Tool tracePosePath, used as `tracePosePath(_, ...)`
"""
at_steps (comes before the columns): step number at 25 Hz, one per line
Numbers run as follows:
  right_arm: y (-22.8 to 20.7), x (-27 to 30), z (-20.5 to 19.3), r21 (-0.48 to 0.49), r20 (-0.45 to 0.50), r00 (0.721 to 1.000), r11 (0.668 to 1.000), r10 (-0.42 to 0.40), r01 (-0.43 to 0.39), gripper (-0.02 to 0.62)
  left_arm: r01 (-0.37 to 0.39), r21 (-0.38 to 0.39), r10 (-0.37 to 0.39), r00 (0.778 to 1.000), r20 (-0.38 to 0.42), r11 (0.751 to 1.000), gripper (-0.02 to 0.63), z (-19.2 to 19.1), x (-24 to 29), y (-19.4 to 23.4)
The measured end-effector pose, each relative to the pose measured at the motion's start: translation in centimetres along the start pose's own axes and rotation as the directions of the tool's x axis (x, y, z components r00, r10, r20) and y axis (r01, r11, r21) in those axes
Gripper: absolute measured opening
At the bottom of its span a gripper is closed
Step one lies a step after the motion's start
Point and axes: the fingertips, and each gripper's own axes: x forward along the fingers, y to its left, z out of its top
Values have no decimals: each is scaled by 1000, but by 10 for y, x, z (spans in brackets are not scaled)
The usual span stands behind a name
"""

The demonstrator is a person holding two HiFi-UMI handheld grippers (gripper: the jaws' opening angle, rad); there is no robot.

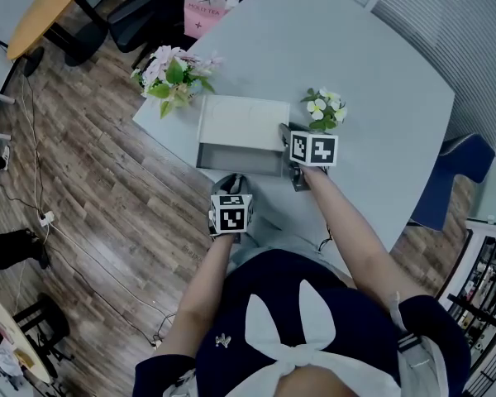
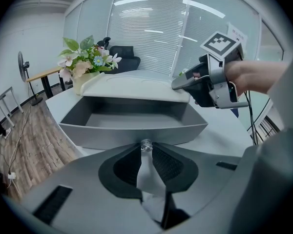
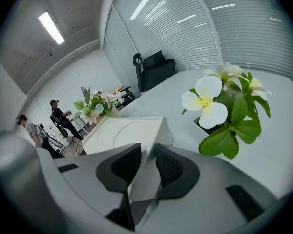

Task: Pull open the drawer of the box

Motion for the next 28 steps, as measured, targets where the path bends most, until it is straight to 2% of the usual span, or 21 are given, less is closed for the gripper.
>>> tracePosePath(28, 0, -1, 2, -20, 4, 1000, 1000, 0, 0, 98, -6, 12, 6, 1000, -11, 1000, 84, -23, -16, -2)
